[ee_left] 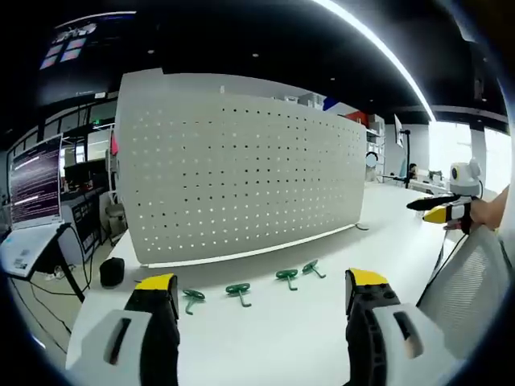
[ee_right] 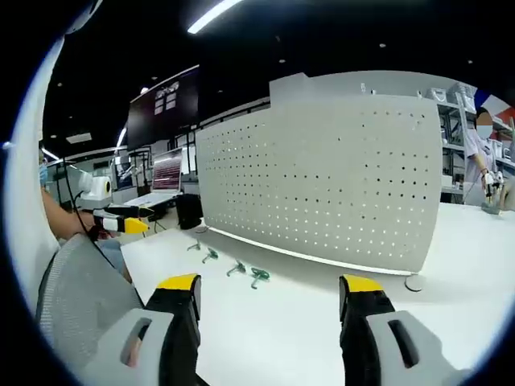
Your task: Insert the hook assembly into the mounting plate slot until the hook locks in place.
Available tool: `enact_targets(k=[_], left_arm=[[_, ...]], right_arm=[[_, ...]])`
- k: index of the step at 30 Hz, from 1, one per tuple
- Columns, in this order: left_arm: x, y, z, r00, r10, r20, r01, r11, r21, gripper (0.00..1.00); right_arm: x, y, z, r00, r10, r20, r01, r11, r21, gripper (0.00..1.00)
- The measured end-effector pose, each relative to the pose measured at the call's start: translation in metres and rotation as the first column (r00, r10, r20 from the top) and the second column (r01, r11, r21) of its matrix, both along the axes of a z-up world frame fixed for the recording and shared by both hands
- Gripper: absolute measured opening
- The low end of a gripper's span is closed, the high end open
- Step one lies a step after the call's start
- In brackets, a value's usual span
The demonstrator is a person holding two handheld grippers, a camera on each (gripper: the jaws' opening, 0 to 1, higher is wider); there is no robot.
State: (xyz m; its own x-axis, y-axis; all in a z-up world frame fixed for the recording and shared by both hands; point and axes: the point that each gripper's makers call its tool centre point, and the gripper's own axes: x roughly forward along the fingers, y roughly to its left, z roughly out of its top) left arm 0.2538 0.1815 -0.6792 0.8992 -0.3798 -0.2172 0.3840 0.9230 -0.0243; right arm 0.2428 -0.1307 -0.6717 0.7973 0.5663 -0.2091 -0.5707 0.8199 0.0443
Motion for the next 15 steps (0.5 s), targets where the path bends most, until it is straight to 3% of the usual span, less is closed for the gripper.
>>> enact_targets(k=[15], left_arm=[[-0.0005, 0.0014, 0.0010, 1.000, 0.003, 0.009, -0.003, 1.000, 0.001, 0.88]], right_arm=[[-0.0007, 0.0008, -0.0006, 1.000, 0.006, -0.007, -0.006, 1.000, 0.010, 0.67]])
